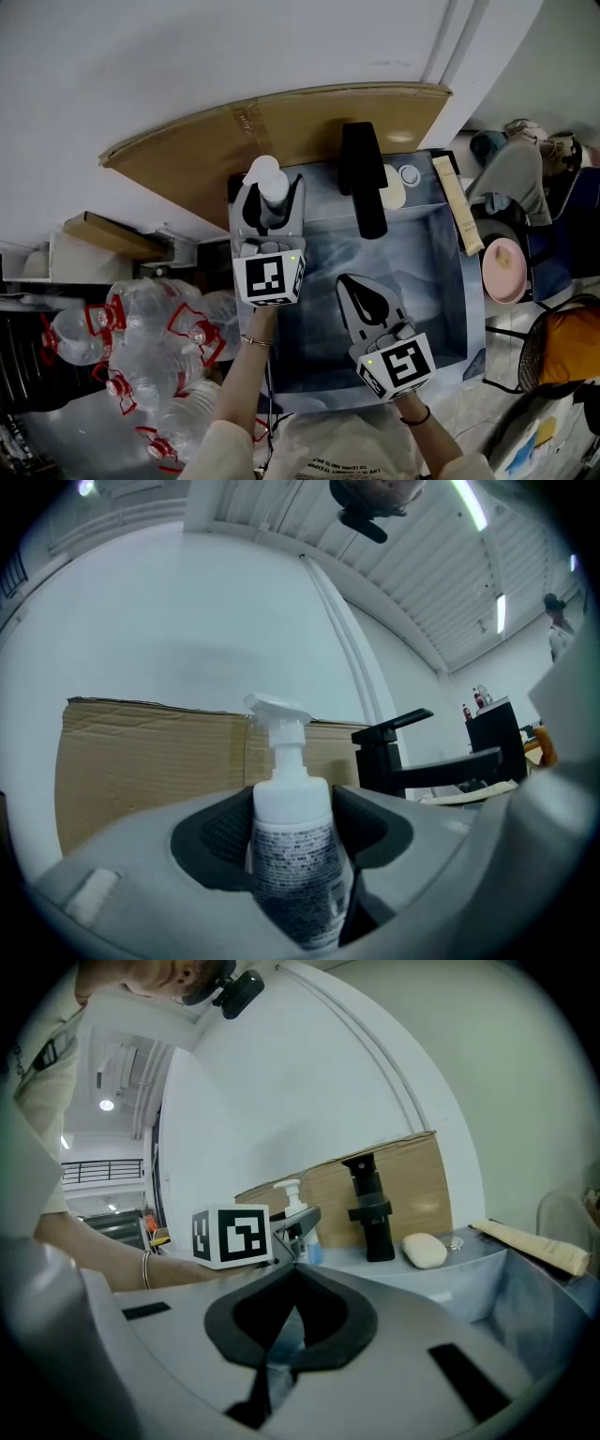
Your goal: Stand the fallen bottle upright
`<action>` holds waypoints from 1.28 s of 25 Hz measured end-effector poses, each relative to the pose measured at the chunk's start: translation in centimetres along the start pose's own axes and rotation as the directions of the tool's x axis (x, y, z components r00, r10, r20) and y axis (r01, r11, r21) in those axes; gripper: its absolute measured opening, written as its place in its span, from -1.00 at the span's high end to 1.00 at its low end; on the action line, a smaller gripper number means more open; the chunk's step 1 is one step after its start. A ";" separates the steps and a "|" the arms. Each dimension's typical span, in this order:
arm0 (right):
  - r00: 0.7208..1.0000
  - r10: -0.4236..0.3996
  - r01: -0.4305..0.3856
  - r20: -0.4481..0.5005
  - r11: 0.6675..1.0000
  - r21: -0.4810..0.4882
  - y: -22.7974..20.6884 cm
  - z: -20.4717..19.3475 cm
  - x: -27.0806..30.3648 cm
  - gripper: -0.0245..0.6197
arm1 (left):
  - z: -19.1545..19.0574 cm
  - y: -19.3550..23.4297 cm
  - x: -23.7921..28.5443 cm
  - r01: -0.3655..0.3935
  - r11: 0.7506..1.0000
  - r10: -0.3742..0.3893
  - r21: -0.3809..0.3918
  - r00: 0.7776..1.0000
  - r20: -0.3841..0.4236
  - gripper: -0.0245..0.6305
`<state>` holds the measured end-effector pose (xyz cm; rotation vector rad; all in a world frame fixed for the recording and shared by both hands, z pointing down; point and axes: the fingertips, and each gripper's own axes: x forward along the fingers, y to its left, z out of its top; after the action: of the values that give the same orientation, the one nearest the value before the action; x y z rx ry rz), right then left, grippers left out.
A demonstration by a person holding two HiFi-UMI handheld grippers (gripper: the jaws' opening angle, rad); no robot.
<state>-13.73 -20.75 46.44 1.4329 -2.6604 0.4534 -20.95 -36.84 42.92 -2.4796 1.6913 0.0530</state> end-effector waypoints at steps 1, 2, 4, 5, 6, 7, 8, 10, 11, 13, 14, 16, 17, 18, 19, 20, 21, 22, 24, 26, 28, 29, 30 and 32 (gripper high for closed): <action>1.000 -0.001 0.001 0.000 1.000 0.000 0.0 0.0 0.0 0.91 | 0.0 -0.1 0.0 0.002 1.000 -0.002 0.007 1.000 0.001 0.13; 1.000 -0.001 0.001 0.001 1.000 0.000 0.0 0.0 -0.1 0.91 | 0.0 -0.2 -0.1 0.004 1.000 -0.004 0.014 1.000 0.002 0.13; 1.000 -0.001 0.001 0.002 1.000 0.000 0.1 0.0 -0.2 0.91 | 0.0 -0.3 -0.1 0.007 1.000 -0.007 0.024 1.000 0.002 0.13; 1.000 0.000 0.000 0.002 1.000 0.000 0.2 0.0 -0.2 0.91 | -0.1 -0.3 -0.1 0.008 1.000 -0.008 0.028 1.000 0.002 0.13; 1.000 0.001 -0.001 0.002 1.000 0.001 0.2 0.0 -0.2 0.91 | -0.1 -0.3 -0.1 0.008 0.999 -0.008 0.033 1.000 -0.001 0.13; 1.000 0.002 -0.002 0.001 1.000 0.000 0.3 0.0 -0.3 0.91 | -0.2 -0.4 -0.1 0.009 0.999 -0.009 0.038 1.000 -0.003 0.13; 1.000 0.003 -0.003 -0.001 1.000 -0.001 0.3 0.0 -0.3 0.91 | -0.2 -0.4 -0.1 0.010 0.999 -0.010 0.041 1.000 -0.006 0.13; 1.000 -0.002 0.002 -0.003 1.000 -0.009 0.4 -0.1 -0.5 0.91 | -0.5 -0.4 -0.1 0.012 0.999 -0.012 0.034 1.000 -0.014 0.13; 1.000 -0.009 0.009 -0.004 1.000 -0.016 0.3 0.0 -0.6 0.91 | -0.7 -0.5 -0.1 0.014 1.000 -0.014 0.020 1.000 -0.020 0.06; 1.000 -0.020 0.020 -0.002 0.999 -0.029 0.2 0.1 -0.8 0.91 | -1.1 -0.5 -0.2 0.020 1.000 -0.021 -0.011 0.999 -0.029 -0.05; 1.000 -0.021 0.021 -0.001 0.999 -0.032 0.2 0.1 -0.9 0.91 | -1.2 -0.6 -0.2 0.024 0.999 -0.025 -0.021 0.999 -0.034 -0.08; 1.000 -0.025 0.025 0.000 0.999 -0.034 0.0 0.1 -1.2 0.91 | -1.4 -0.6 -0.3 0.028 0.999 -0.030 -0.033 0.999 -0.044 -0.12; 1.000 -0.026 0.026 -0.001 0.999 -0.034 0.0 0.0 -1.3 0.91 | -1.3 -0.6 -0.3 0.026 0.999 -0.027 -0.036 0.999 -0.047 -0.13; 1.000 -0.026 0.026 -0.001 0.999 -0.035 -0.1 0.0 -1.5 0.91 | -1.2 -0.5 -0.4 0.021 0.999 -0.023 -0.036 0.999 -0.047 -0.14; 1.000 -0.026 0.026 -0.001 0.999 -0.035 0.0 0.0 -1.6 0.91 | -1.0 -0.4 -0.6 0.016 0.999 -0.018 -0.033 0.999 -0.045 -0.15; 1.000 -0.024 0.024 -0.001 0.999 -0.036 0.1 0.1 -1.7 0.91 | -0.8 -0.3 -0.8 0.012 1.000 -0.013 -0.027 0.999 -0.042 -0.15; 1.000 -0.022 0.022 0.000 0.999 -0.038 0.2 0.1 -1.8 0.91 | -0.6 -0.3 -1.0 0.010 1.000 -0.011 -0.021 0.999 -0.039 -0.15; 1.000 -0.020 0.020 0.002 0.999 -0.041 0.2 0.2 -1.9 0.91 | -0.3 -0.3 -1.2 0.008 1.000 -0.009 -0.016 0.999 -0.036 -0.15; 1.000 -0.019 0.019 0.009 0.999 -0.047 0.2 0.6 -2.2 0.91 | 0.2 -0.4 -1.6 0.009 1.000 -0.009 -0.005 0.999 -0.036 -0.15; 1.000 -0.021 0.022 0.016 0.998 -0.058 0.2 1.0 -2.4 0.91 | 0.7 -0.8 -2.2 0.016 1.000 -0.015 0.013 0.999 -0.046 -0.15; 0.999 -0.019 0.021 0.025 0.997 -0.069 0.2 1.6 -2.6 0.91 | 1.1 -1.2 -2.9 0.023 1.000 -0.022 0.016 0.998 -0.061 -0.14; 0.999 -0.017 0.019 0.031 0.997 -0.074 0.2 1.9 -2.7 0.91 | 1.4 -1.4 -3.4 0.023 1.000 -0.022 0.011 0.998 -0.065 -0.14; 0.999 -0.014 0.016 0.037 0.997 -0.079 0.2 2.2 -2.8 0.91 | 1.7 -1.6 -3.9 0.023 1.000 -0.022 0.008 0.998 -0.065 -0.14; 0.999 -0.010 0.014 0.046 0.996 -0.085 0.1 2.8 -3.1 0.91 | 2.3 -2.2 -4.8 0.022 1.000 -0.022 0.007 0.998 -0.067 -0.14</action>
<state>-11.90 -19.01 43.08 1.4506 -2.6695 0.3052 -20.60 -31.27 41.32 -2.5207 1.6855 -0.0391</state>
